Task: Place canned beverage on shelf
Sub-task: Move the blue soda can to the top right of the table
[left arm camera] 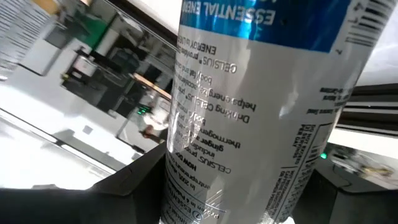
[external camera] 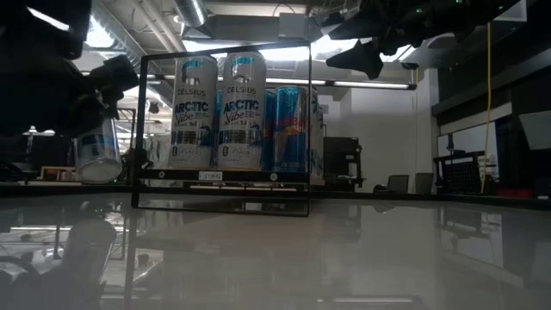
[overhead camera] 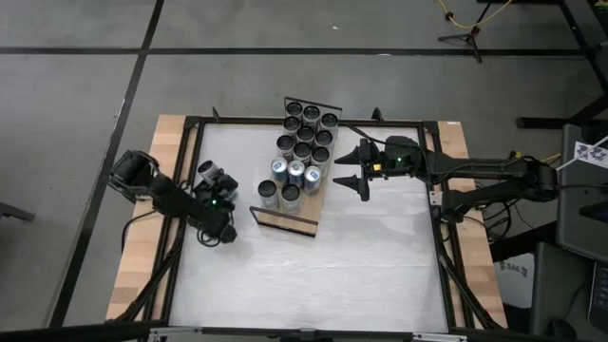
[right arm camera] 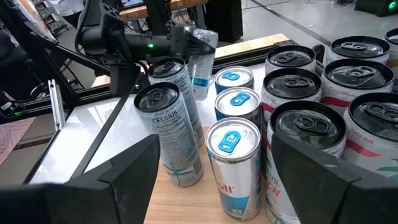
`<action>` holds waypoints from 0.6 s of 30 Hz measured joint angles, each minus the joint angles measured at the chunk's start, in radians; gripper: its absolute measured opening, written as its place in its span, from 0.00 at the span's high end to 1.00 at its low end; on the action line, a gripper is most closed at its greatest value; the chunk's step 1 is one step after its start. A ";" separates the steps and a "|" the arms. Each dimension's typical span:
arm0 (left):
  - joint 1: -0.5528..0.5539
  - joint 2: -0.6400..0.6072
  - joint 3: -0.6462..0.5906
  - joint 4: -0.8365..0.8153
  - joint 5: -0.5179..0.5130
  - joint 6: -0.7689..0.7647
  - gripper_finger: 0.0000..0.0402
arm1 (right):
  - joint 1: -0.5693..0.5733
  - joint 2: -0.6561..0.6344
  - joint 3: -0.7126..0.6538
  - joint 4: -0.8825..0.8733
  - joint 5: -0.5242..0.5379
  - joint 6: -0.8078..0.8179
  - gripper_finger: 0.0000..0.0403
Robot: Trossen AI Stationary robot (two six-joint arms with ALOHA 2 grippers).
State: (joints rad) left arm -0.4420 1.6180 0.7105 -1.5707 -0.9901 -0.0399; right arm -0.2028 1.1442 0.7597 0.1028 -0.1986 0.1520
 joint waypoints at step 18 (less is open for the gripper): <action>-0.080 0.000 0.006 0.000 -0.151 0.073 0.39 | 0.000 0.000 0.000 0.000 0.000 0.000 0.25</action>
State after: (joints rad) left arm -0.5224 1.6180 0.7168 -1.5709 -1.1412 0.0332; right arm -0.2028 1.1442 0.7597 0.1028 -0.1989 0.1520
